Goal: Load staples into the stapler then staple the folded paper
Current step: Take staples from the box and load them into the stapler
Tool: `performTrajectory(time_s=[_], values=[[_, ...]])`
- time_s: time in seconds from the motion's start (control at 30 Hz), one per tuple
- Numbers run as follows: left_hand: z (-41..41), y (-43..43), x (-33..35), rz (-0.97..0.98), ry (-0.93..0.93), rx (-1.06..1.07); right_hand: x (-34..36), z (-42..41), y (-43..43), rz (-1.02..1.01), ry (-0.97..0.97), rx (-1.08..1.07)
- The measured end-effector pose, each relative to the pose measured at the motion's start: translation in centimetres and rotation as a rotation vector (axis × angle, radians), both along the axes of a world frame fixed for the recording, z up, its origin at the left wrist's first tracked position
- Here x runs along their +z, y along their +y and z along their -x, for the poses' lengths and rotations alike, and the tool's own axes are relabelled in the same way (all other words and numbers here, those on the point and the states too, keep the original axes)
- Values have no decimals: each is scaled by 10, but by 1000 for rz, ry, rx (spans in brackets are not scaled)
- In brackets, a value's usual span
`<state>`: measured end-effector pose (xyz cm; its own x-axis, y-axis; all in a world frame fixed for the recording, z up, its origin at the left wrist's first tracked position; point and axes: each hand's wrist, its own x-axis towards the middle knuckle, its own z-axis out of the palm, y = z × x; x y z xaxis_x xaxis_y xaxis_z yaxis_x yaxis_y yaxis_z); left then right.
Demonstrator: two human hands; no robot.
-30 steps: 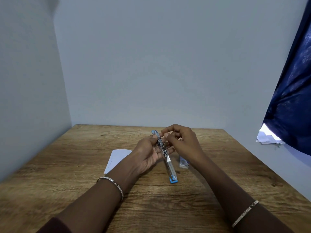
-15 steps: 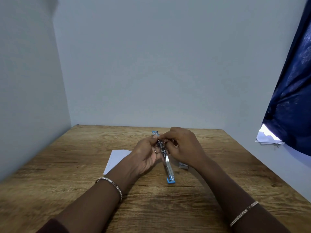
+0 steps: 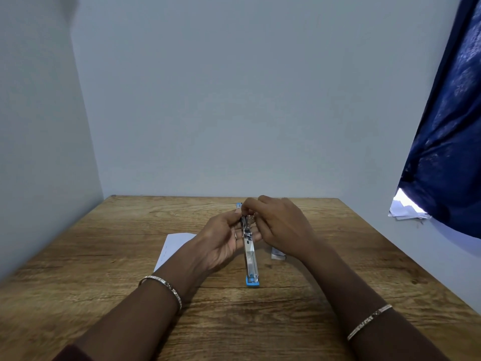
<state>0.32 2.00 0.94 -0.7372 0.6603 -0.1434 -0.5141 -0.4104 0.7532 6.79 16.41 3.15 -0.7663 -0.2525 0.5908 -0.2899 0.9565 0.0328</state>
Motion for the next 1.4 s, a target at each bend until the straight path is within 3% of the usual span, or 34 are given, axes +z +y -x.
performTrajectory(time_s=[0.4, 0.53, 0.77, 0.97, 1.1, 1.4], values=[[0, -9, 10, 150, 59, -50, -9, 5, 8, -126, -42, -25], [-4, -10, 11, 269, 110, -109, -10, 2, 10, -6, -101, 0], [-6, -8, 12, 236, 81, -99, -10, 0, 18, 156, -155, 5], [-2, -9, 12, 207, 31, -58, -10, 2, 19, 469, -120, 75], [2, -7, 7, 223, 46, 2, -3, -1, 4, 809, -196, 257], [-1, -4, 5, 230, 78, 11, -12, 8, -14, 827, -1, 115]])
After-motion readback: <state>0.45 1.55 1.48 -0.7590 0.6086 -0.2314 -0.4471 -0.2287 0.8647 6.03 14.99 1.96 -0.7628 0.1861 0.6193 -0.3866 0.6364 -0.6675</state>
